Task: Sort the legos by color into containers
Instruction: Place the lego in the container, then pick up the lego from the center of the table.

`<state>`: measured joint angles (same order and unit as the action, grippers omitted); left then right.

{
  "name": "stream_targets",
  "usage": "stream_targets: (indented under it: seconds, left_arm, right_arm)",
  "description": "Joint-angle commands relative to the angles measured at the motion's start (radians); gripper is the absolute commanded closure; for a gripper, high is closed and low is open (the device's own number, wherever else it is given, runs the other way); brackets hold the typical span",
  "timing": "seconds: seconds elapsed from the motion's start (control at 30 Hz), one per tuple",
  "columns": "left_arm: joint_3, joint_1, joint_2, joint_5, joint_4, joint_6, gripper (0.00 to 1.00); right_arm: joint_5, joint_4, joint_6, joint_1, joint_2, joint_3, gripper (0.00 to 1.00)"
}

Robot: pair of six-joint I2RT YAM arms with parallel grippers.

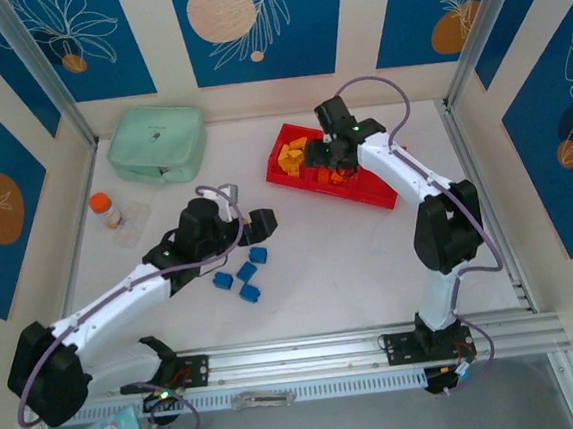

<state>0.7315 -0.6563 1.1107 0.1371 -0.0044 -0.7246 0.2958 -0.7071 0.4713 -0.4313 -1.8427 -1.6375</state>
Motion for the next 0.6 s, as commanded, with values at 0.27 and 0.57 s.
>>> stream_targets:
  seconds: [0.27,0.57]
  left_arm:
    - [-0.057,0.013,-0.315,-0.136,-0.400,0.088,0.01]
    - [-0.110,0.012,-0.511,-0.208,-0.555,0.062,0.01]
  right_arm:
    - [-0.118,-0.011,0.098,-0.222,0.071,0.175,0.26]
    - [-0.108,0.029,0.307,-0.393,-0.031,0.157,0.16]
